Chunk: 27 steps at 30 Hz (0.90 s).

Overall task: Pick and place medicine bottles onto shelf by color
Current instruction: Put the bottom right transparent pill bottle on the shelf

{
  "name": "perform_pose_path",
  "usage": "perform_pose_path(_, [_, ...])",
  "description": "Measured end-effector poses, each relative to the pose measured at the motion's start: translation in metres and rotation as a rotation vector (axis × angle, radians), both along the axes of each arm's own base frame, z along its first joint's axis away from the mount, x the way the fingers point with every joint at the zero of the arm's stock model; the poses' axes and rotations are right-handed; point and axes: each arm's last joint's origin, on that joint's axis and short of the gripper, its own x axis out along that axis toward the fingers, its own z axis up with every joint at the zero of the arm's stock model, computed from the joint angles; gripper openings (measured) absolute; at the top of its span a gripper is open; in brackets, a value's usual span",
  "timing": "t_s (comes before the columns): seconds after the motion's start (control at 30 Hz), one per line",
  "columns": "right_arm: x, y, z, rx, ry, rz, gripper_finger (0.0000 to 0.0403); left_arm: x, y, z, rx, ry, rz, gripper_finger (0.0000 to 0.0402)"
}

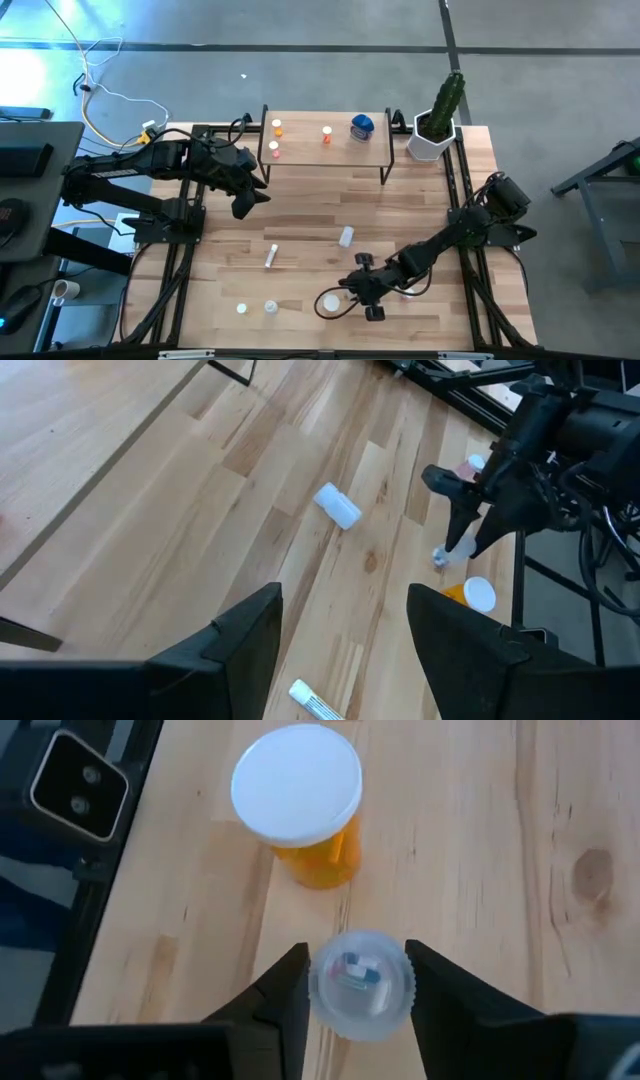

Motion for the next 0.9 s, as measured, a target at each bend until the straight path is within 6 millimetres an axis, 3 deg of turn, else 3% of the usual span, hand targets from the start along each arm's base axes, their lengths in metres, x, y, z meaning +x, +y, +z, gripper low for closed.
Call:
perform_pose_path(0.23, [-0.001,-0.001,0.004,0.105,0.042,-0.152,0.0126,0.0,0.0,0.0,0.004,0.0,-0.003,0.0207])
perform_pose_path(0.53, [-0.017,-0.023,0.043,0.098,-0.064,-0.538,0.0124,0.0,0.0,0.0,0.069,0.007,-0.063,0.0207])
perform_pose_path(0.7, [-0.024,-0.051,0.07,0.058,-0.168,-0.723,0.0124,0.0,0.0,0.0,0.118,0.012,-0.108,0.0207])
perform_pose_path(0.9, [-0.027,-0.1,0.099,0.027,-0.268,-0.907,0.0124,0.0,0.001,0.0,0.145,0.015,-0.125,0.0207])
